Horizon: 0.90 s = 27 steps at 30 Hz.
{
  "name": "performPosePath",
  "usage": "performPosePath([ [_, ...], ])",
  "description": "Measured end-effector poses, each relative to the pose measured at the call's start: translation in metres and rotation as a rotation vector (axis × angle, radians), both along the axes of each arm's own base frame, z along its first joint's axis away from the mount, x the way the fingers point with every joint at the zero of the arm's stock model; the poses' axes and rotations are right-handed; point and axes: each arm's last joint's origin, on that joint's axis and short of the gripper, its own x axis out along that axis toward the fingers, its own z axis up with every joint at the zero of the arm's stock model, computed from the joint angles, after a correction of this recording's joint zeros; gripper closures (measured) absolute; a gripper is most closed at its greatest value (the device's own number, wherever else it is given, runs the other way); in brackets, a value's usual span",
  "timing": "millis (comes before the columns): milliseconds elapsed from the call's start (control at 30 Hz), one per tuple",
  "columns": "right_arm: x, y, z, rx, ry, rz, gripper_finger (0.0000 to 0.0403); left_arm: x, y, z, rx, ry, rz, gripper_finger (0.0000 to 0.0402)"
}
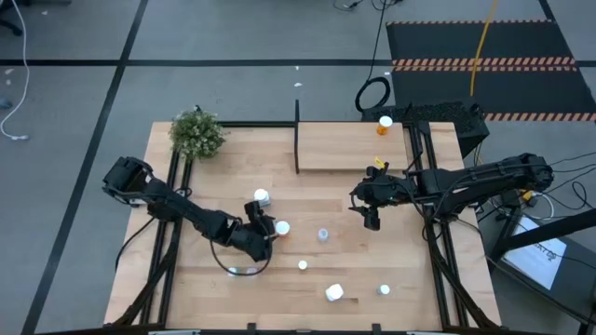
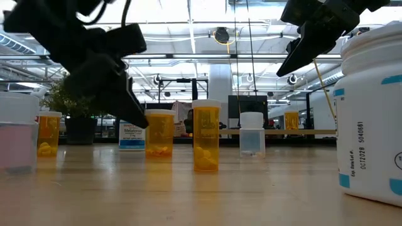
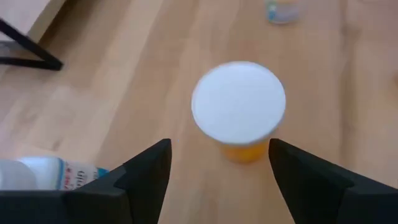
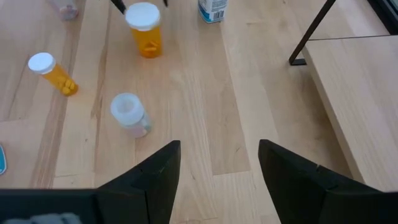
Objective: Pick and place medicine bottles onto shelf by color
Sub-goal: Put the large orange pill bottle on the shelf aligned with the other large orange pill bottle
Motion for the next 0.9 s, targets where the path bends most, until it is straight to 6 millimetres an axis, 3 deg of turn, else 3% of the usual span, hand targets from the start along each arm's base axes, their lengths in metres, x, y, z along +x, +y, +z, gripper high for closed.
performPosePath([
  [633,0.0,0.0,0.0,0.0,0.0,0.0,0.0193,0.01,0.027,-0.003,-0.076,-0.041,-0.014,0.0131],
  [900,0.0,0.0,0.0,0.0,0.0,0.001,0.0193,0.013,0.026,-0.008,-0.073,-0.038,-0.045,0.0131],
])
